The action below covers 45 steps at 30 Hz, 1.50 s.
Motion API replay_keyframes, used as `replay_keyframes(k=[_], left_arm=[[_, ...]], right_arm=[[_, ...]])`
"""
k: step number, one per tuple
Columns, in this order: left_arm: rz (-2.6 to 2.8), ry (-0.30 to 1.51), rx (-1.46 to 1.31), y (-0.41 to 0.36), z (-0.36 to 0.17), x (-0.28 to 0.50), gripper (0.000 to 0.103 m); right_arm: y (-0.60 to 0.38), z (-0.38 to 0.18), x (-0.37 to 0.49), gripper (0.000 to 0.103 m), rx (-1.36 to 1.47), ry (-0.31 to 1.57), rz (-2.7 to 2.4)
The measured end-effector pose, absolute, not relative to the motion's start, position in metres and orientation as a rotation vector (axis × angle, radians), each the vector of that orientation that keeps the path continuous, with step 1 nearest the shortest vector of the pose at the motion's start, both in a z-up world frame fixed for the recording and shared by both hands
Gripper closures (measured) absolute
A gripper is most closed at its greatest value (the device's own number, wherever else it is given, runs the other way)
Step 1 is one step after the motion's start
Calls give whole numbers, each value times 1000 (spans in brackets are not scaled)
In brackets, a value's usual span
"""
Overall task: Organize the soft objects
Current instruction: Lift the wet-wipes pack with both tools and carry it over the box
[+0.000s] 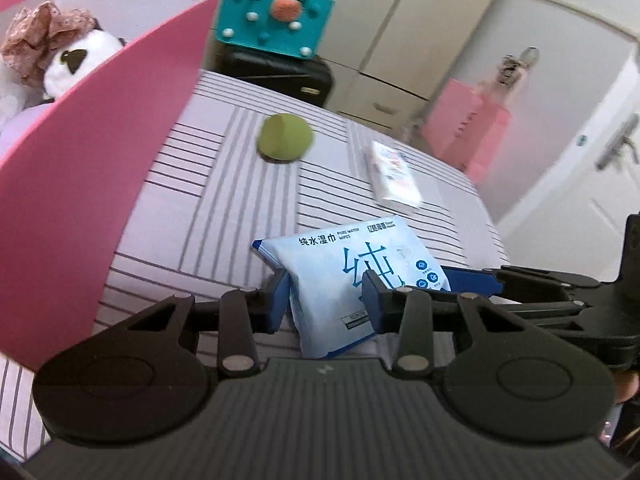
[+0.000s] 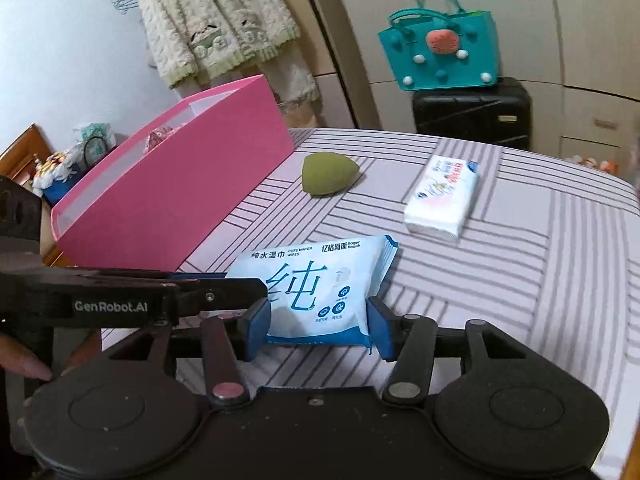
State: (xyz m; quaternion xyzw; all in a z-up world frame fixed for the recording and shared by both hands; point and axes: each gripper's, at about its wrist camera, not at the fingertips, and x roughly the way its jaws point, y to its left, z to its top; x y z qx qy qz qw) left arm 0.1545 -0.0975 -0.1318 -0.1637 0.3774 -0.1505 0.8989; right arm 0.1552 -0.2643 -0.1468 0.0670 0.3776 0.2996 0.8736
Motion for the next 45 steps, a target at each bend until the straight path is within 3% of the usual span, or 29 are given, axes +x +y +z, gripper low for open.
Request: replay_keyframes(k=[10, 24, 34, 45], left_arm=[[-421, 702, -292, -84, -102, 117, 65], [-509, 649, -275, -31, -54, 73, 65], [-440, 543, -262, 23, -25, 56, 65], [-290, 468, -282, 86, -8, 77, 65]], right_arm=[[-252, -110, 106, 38, 71, 749, 541], [-217, -51, 50, 38, -1, 659, 581], [-174, -19, 45, 57, -46, 627, 646], [-109, -11, 84, 57, -5, 609, 742]])
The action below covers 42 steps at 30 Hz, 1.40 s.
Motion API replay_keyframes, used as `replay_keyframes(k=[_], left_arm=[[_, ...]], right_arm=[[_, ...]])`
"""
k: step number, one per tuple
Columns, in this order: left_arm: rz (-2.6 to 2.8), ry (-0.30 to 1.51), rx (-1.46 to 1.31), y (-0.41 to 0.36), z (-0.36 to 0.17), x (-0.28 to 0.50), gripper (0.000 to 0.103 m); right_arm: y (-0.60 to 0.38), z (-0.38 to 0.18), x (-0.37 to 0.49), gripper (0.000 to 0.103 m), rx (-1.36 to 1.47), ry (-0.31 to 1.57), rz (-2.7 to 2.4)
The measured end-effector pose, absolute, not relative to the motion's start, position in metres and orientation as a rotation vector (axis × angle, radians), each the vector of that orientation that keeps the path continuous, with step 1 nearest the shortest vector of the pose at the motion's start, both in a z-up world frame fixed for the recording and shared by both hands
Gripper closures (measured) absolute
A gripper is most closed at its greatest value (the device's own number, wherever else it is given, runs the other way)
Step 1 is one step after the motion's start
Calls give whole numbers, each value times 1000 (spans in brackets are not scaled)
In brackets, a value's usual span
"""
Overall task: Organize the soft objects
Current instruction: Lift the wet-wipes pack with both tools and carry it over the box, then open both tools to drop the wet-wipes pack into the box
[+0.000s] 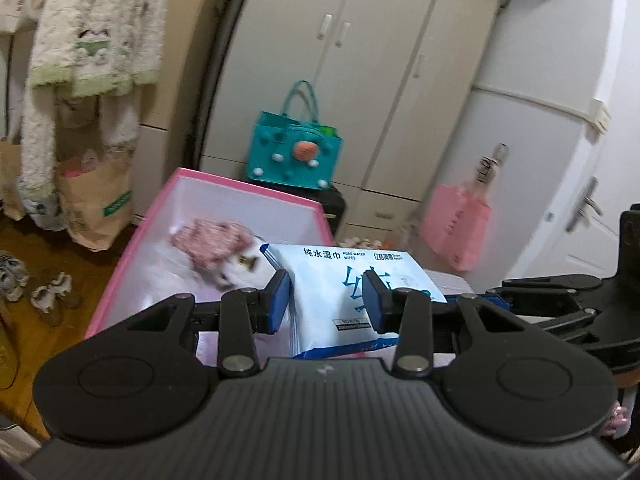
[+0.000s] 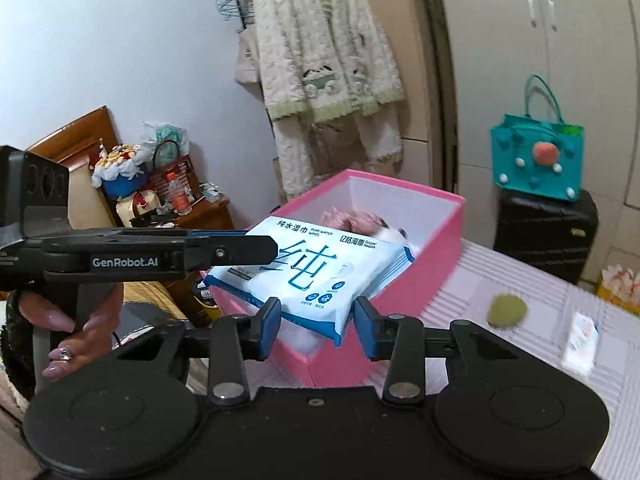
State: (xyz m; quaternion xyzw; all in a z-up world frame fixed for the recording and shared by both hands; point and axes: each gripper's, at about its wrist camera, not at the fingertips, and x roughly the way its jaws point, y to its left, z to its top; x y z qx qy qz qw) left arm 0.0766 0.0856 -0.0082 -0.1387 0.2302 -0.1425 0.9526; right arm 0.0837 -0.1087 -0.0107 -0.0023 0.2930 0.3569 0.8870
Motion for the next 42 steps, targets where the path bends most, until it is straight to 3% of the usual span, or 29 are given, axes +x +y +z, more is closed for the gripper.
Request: replay_keyframes(k=[22, 29, 34, 42], left_arm=[[-153, 700, -276, 123, -68, 163, 64], [-110, 653, -152, 115, -49, 147, 59], [-141, 654, -91, 110, -25, 131, 52], [-270, 687, 9, 88, 8, 101, 51]], right_arm=[[-22, -55, 181, 56, -191, 737, 716], [-15, -54, 182, 57, -351, 685, 670], [-41, -39, 169, 57, -280, 669, 708], [-72, -2, 124, 56, -247, 641, 782]])
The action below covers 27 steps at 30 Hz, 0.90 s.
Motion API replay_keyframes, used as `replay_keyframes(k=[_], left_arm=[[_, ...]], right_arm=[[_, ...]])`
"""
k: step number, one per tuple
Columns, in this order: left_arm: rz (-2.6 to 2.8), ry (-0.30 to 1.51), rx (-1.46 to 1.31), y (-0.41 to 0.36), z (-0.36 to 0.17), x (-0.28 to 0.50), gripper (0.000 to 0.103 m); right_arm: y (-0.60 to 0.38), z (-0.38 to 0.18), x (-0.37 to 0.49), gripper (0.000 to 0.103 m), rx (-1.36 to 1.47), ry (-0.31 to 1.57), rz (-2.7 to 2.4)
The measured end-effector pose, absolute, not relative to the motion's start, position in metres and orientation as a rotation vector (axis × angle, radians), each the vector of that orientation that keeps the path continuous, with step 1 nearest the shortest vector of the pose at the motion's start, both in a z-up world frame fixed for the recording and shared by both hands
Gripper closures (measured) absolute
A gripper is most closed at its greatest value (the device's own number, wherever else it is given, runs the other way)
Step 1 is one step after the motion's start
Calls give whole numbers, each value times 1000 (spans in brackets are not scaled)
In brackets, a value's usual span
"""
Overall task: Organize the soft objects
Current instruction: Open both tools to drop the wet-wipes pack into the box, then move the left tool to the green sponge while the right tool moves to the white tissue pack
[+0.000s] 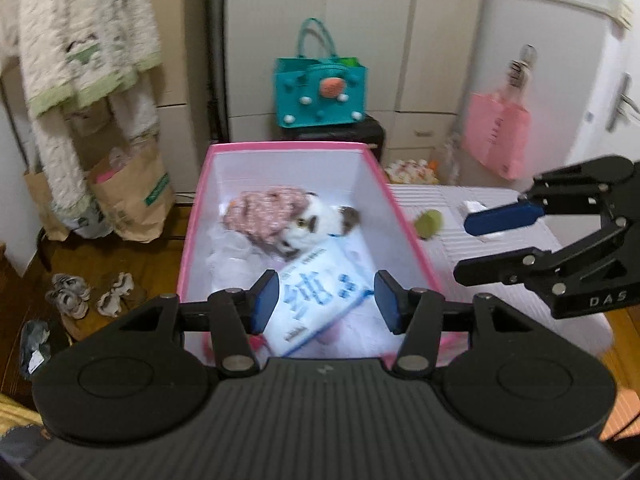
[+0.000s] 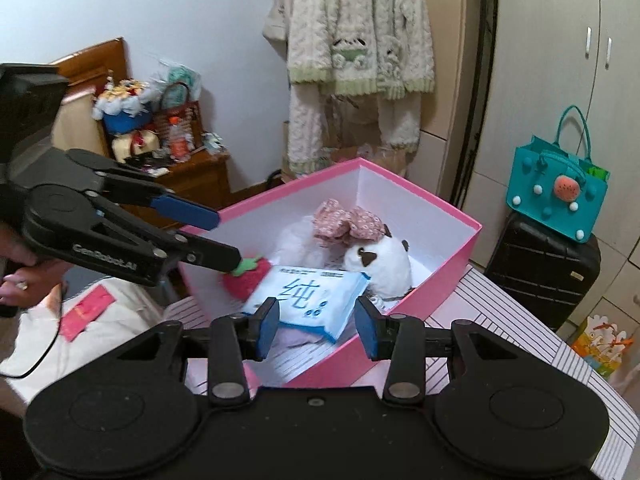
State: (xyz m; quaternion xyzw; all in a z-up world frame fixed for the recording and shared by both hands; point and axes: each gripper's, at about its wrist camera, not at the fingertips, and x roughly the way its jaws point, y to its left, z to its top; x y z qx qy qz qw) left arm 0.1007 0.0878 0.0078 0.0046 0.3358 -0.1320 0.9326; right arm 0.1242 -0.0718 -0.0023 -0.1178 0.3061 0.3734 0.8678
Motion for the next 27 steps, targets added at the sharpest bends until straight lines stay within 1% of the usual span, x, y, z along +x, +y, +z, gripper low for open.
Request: replay_keyframes(k=[6, 14, 21, 27], left_arm=[[-347, 684, 39, 63, 24, 87, 50], [-425, 669, 31, 18, 30, 86, 48], [-449, 604, 70, -28, 31, 91, 47], [-452, 579, 76, -67, 23, 104, 47]], right_arm=[[-98, 18, 92, 54, -233, 619, 810], [-153, 27, 69, 52, -179, 572, 709], [-199, 19, 70, 48, -147, 567, 643], [-232, 2, 88, 47, -142, 579, 589]])
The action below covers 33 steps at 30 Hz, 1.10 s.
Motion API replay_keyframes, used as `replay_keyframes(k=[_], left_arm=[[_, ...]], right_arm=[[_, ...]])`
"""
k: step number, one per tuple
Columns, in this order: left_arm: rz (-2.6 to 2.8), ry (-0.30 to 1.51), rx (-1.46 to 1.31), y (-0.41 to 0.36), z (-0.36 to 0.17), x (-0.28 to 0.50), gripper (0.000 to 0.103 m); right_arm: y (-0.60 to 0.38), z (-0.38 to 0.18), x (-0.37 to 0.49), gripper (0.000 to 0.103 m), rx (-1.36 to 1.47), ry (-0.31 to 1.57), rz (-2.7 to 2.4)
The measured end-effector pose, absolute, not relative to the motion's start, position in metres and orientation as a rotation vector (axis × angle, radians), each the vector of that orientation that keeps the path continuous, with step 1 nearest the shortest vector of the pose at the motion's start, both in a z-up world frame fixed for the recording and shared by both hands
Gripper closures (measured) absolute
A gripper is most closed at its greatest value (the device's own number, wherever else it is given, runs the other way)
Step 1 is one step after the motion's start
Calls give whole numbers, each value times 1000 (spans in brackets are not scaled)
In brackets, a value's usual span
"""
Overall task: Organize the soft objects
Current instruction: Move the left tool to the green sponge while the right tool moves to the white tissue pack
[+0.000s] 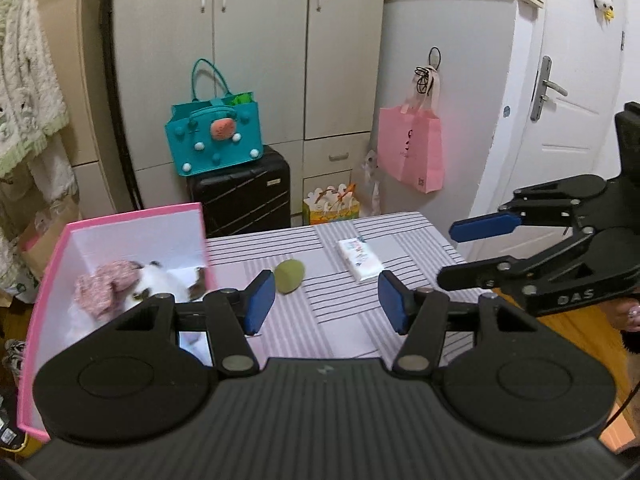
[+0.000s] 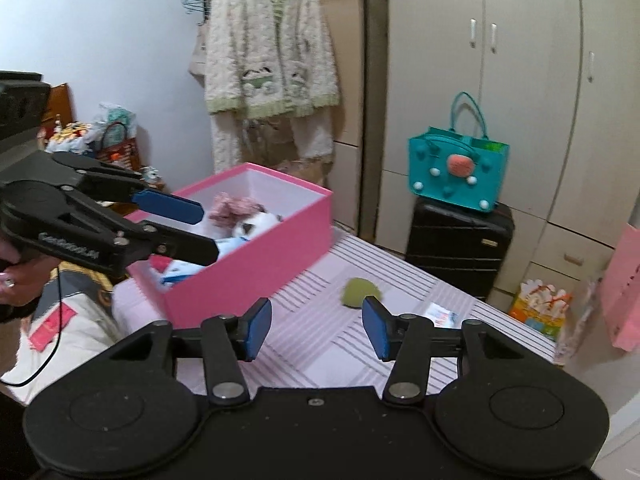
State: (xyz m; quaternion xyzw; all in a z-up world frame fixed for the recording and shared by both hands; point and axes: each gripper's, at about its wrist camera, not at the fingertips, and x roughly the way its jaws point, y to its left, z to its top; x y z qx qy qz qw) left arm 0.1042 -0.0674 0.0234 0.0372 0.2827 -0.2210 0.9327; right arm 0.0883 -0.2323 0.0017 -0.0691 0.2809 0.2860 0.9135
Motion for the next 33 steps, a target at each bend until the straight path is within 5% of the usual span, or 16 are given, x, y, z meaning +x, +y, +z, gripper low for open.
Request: replay_keyframes(k=[33], left_arm=[[-242, 669, 11, -141, -79, 232, 46]], right_arm=[[-269, -118, 198, 40, -123, 602, 399]])
